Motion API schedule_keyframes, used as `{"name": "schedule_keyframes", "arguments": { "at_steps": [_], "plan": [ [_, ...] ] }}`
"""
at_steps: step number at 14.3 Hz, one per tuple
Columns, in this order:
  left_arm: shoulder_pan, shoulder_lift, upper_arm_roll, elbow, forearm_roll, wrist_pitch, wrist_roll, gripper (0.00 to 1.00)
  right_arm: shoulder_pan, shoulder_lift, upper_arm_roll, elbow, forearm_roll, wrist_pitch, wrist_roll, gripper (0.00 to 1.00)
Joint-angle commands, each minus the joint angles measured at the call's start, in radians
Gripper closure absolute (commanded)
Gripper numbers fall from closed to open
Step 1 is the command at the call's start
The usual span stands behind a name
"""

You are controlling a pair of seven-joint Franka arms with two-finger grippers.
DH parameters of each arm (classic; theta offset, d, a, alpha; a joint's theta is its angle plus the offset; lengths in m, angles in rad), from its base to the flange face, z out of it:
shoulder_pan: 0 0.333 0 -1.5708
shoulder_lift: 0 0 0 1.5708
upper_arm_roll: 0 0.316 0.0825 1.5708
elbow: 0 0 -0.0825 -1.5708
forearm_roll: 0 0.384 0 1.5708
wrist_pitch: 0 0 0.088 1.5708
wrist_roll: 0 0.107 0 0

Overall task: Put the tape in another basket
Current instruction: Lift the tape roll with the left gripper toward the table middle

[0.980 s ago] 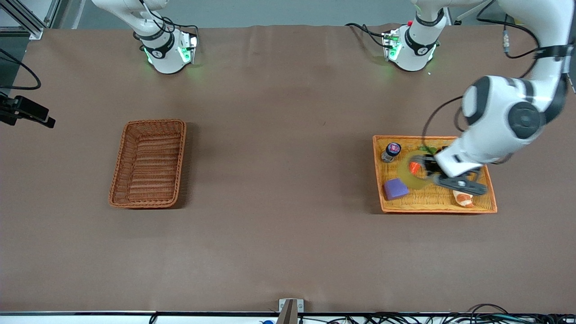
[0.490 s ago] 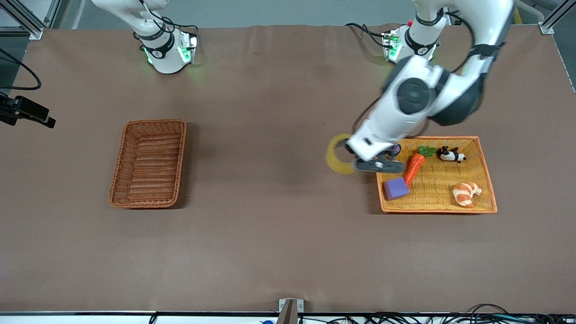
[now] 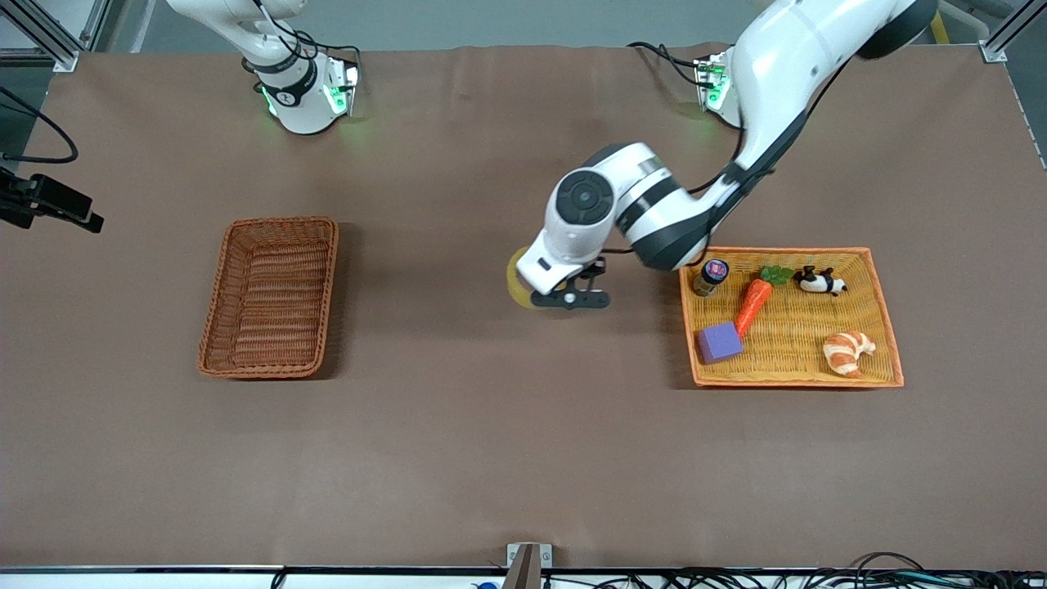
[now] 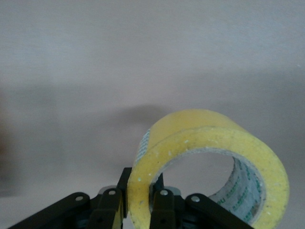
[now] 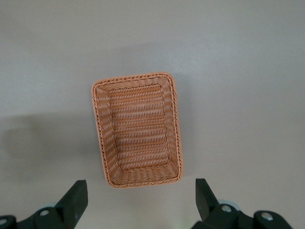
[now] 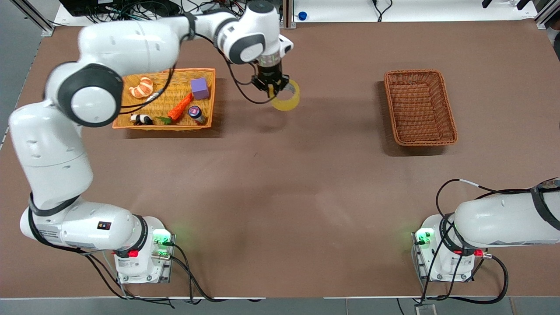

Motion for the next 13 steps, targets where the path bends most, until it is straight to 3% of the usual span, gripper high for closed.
{"name": "schedule_keyframes", "arguments": {
  "at_steps": [1, 4, 7, 8, 10, 11, 13],
  "plan": [
    [-0.054, 0.159, -0.02, 0.169, 0.035, -0.001, -0.006, 0.97, -0.005, -0.008, 0.005, -0.008, 0.009, 0.0, 0.0, 0.0],
    [-0.096, 0.204, -0.005, 0.174, 0.052, 0.141, -0.008, 0.93, -0.003, 0.001, 0.005, -0.01, 0.011, 0.0, -0.002, 0.0],
    [-0.173, 0.235, 0.067, 0.185, 0.148, 0.222, -0.009, 0.91, 0.023, 0.013, 0.005, -0.008, 0.011, 0.011, 0.0, 0.0],
    [-0.192, 0.228, 0.1, 0.186, 0.144, 0.245, -0.006, 0.86, 0.025, 0.015, 0.005, -0.01, 0.011, 0.013, 0.0, 0.0],
    [-0.198, 0.231, 0.102, 0.186, 0.144, 0.249, -0.006, 0.81, 0.028, 0.025, 0.005, -0.008, 0.011, 0.019, 0.003, 0.0],
    [-0.213, 0.235, 0.108, 0.185, 0.146, 0.249, -0.004, 0.68, 0.046, 0.025, 0.005, -0.01, 0.011, 0.026, 0.012, 0.0],
    [-0.21, 0.222, 0.114, 0.185, 0.136, 0.249, -0.011, 0.05, 0.086, 0.033, 0.006, -0.02, 0.012, 0.034, 0.017, 0.0]
  ]
}}
